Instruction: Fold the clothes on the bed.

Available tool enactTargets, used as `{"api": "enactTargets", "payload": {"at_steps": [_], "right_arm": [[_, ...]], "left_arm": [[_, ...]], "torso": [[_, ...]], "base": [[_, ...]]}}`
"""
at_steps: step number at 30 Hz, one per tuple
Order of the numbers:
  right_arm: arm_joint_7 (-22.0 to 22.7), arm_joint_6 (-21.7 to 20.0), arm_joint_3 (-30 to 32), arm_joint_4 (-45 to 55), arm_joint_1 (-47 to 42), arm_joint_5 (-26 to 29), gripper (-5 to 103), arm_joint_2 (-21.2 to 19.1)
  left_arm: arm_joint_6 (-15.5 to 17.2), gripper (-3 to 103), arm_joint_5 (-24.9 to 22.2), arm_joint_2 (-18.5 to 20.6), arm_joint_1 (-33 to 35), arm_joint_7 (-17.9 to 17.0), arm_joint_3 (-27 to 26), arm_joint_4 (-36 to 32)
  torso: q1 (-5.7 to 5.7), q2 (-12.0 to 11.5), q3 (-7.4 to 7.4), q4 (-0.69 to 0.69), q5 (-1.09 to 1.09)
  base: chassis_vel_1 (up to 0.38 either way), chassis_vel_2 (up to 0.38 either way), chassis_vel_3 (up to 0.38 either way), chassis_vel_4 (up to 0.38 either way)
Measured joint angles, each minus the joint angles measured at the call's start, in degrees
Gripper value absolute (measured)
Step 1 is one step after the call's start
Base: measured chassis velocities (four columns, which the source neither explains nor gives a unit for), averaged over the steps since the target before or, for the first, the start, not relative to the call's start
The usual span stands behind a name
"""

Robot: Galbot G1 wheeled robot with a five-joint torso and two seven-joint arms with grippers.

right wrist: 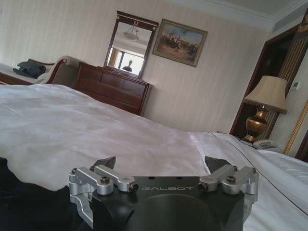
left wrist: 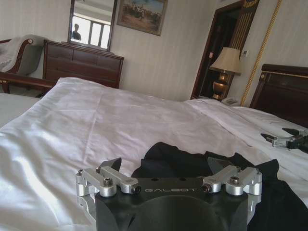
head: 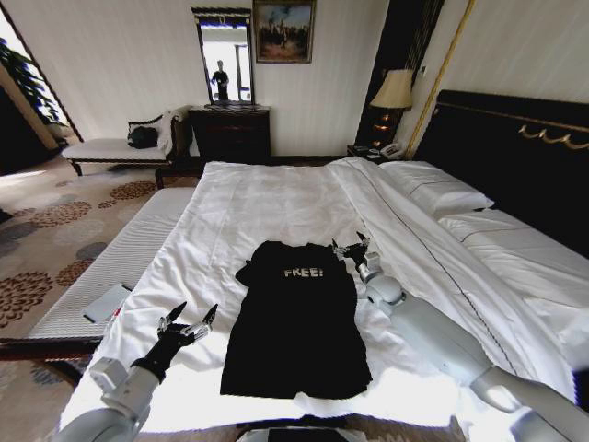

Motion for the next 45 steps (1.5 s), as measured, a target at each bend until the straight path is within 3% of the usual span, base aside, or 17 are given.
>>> {"api": "enactTargets", "payload": {"at_steps": [7,14,24,27,32,40,42,45], "right_arm": [[-4.1,3.7,-0.8,-5.3,-1.9,-3.9,100,1.0],[-4.3,3.5,-1.1,-0.6,-5.2,-5.1,100,0.6],[-4.3,4.1,-2.1,3.2,-12.7,-11.8,100,-0.2],[-3.8,4.1,-1.5,3.9,-12.7,-11.3,100,-0.5],[-1.0,2.0,2.2,9.4,-12.2,-5.3,100,-2.4],[1.3,-0.4,7.6,18.9,-14.2,-0.6,100,-6.3],[1.4,-0.7,8.1,20.4,-14.7,-0.2,100,-7.1],[1.5,-0.8,8.8,20.8,-15.3,-0.1,100,-7.9]], "left_arm": [[0.3,100,0.1,0.2,0.1,0.0,0.0,-0.3],[0.6,100,0.1,0.6,0.0,0.0,0.0,-0.7],[1.0,100,0.2,0.1,0.1,0.0,-0.1,-0.8],[1.2,100,0.1,0.1,-0.2,0.0,0.1,-0.6],[2.4,100,-1.6,0.7,-3.8,0.0,1.2,0.6],[5.3,100,-10.6,4.2,-12.6,0.0,1.6,3.7],[5.2,100,-9.8,5.3,-14.8,0.0,1.5,7.0],[4.7,100,-8.3,5.8,-16.9,0.0,1.8,11.6]], "torso": [[0.00,0.0,0.00,0.00,0.02],[0.00,0.0,0.00,0.01,0.00],[0.00,0.0,-0.01,-0.01,0.03],[0.00,0.0,-0.01,0.00,0.01],[0.00,0.0,0.00,0.02,0.00],[0.00,0.0,0.00,-0.05,-0.01],[0.00,0.0,0.00,0.05,0.02],[0.00,0.0,0.00,-0.05,-0.01]], "base": [[0.000,0.000,0.000,0.000],[0.000,0.000,0.000,0.000],[0.000,0.000,0.000,0.000],[0.000,0.000,0.000,0.000],[0.000,0.000,0.000,0.000],[0.000,0.000,0.000,0.000],[0.000,0.000,0.000,0.000],[0.000,0.000,0.000,0.000]]}}
